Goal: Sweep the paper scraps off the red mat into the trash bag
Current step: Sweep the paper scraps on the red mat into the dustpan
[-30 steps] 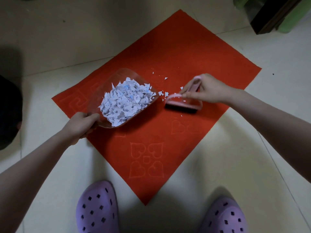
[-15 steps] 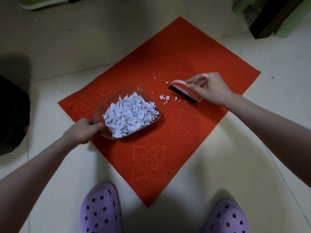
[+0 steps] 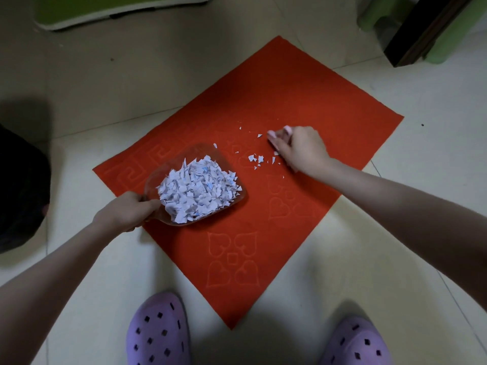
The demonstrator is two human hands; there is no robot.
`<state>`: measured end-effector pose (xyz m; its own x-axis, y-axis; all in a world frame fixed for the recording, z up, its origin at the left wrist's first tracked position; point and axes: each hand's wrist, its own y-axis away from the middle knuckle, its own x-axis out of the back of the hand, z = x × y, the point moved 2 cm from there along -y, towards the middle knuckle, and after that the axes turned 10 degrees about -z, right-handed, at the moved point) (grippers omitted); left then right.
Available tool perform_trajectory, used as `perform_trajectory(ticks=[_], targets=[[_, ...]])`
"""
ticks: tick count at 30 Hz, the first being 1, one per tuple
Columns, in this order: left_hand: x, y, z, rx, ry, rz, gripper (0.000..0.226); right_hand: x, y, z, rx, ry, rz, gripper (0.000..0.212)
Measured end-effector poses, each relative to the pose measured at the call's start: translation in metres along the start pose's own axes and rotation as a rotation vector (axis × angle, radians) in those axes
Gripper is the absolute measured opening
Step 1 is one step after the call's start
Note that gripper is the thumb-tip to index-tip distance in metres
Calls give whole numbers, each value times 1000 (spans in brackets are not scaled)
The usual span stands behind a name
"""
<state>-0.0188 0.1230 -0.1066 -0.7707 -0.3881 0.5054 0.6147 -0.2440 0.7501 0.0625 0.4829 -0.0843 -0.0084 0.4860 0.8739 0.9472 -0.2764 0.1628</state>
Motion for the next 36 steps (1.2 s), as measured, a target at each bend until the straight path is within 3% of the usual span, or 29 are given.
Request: perform_trajectory(ticks=[4,8,12,17,21,27,32,36], targets=[[1,-1,-3,7,26,10,33,4,1,-23,69,-88,25,36],[5,2,-4,21,-1,16,33,24,-7,-5,-39,-24,134,31],[7,3,-1,34,-2,12,31,15,-2,4,-107,160,23,23],[3,-1,2,46,7,7,33,-18,9,-24,23,106,-87,27],[1,-2,2,50,20,-9,34,-5,-5,-38,65,-68,22,26],[8,-1,-5,43,25,19,35,19,-44,-23,-40,63,168,31],[15,-1,-13,62,36,2,30,14,-69,-25,-147,155,64,43],[14,-3,-12,67,57,-4,27,3,-59,-39,-81,163,-67,45]])
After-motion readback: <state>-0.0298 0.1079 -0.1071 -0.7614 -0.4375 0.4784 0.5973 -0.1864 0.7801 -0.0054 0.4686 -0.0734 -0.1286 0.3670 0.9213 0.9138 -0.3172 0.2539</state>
